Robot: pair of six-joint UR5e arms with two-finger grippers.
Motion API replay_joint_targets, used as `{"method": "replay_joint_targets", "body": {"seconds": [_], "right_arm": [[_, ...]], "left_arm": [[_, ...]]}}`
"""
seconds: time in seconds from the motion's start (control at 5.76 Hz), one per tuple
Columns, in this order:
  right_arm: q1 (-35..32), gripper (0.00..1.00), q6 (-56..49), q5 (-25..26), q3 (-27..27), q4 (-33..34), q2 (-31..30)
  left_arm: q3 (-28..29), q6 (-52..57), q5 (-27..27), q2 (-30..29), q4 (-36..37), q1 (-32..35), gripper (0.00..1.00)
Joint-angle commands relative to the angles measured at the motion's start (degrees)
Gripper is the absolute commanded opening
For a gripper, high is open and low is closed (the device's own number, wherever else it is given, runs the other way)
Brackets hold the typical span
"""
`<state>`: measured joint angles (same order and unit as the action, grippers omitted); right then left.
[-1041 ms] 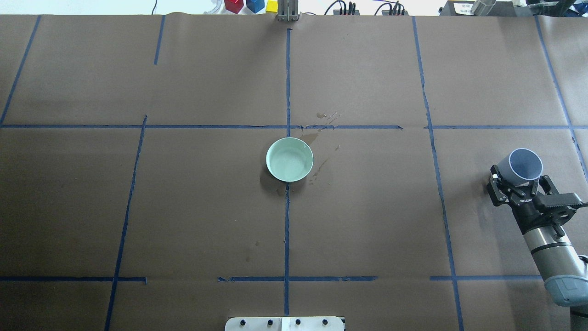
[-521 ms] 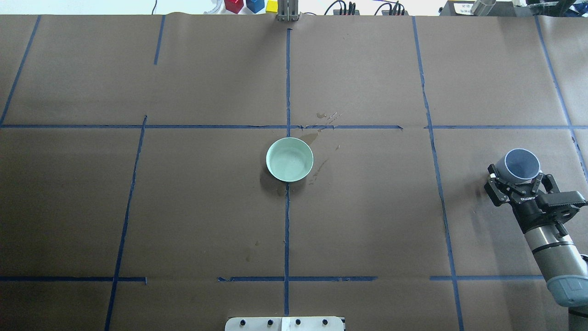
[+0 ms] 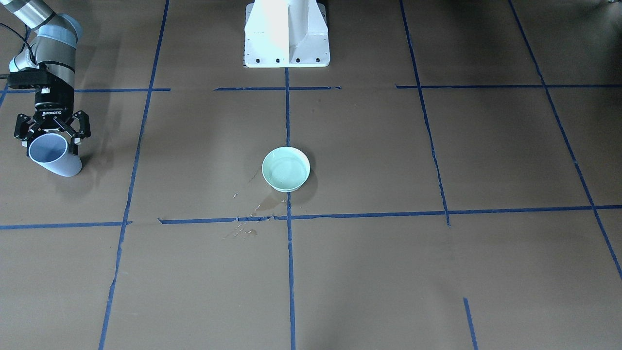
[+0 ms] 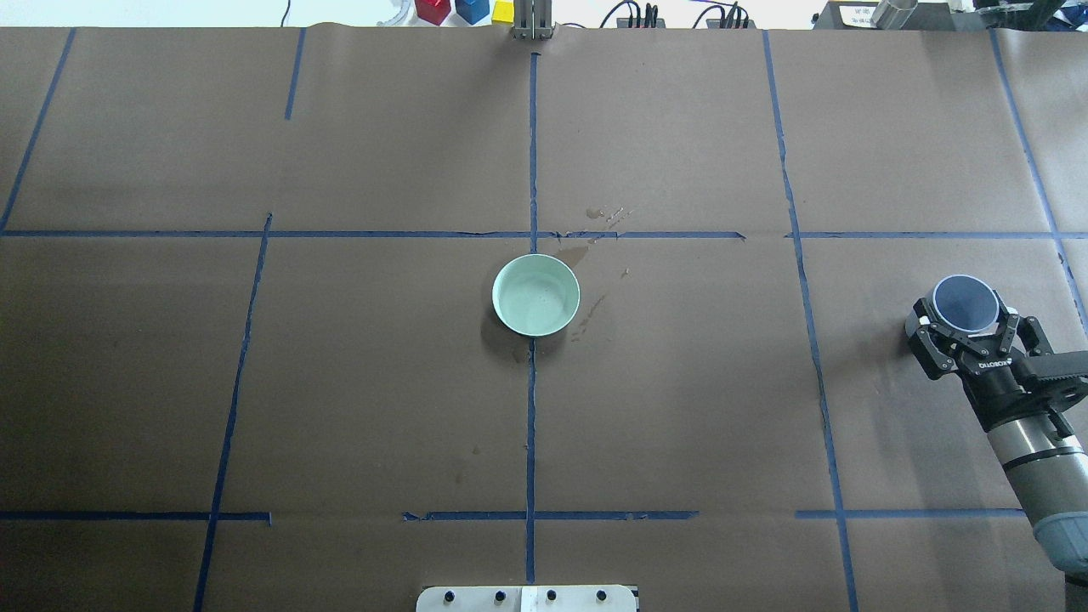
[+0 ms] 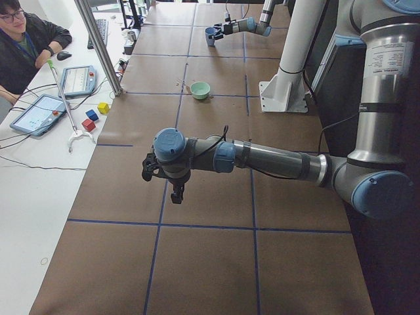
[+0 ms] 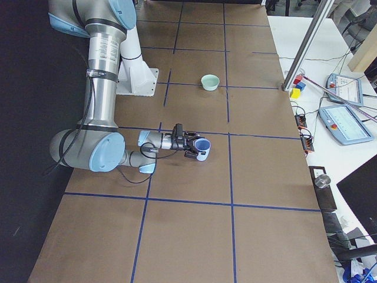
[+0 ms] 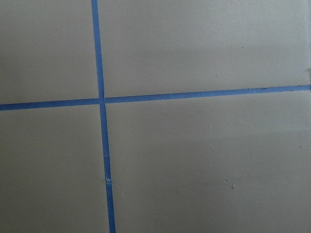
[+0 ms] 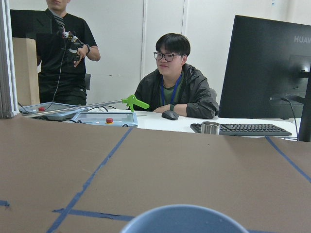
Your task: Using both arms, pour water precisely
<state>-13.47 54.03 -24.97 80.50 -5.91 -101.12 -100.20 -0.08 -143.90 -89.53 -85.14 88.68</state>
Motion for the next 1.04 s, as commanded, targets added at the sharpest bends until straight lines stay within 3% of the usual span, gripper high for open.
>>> {"method": "replay_joint_targets", "body": {"seconds": [0.0,0.35,0.87], "right_arm": [[-0.1,1.0,-1.3,-0.1,0.7,-0.9,-0.3],[-0.1,1.0,-1.8,-1.5,6.7,-0.9,-4.4],[-2.4,1.0,-2.3,-7.1,9.8,-0.6,-6.0]], "left_arm": [[-0.1,0.0,-0.1,0.1,0.0,0.0,1.0],[-0.1,0.0,0.0,0.1,0.1,0.0,1.0],[-0.2,0.0,-0.1,0.1,0.0,0.0,1.0]]}}
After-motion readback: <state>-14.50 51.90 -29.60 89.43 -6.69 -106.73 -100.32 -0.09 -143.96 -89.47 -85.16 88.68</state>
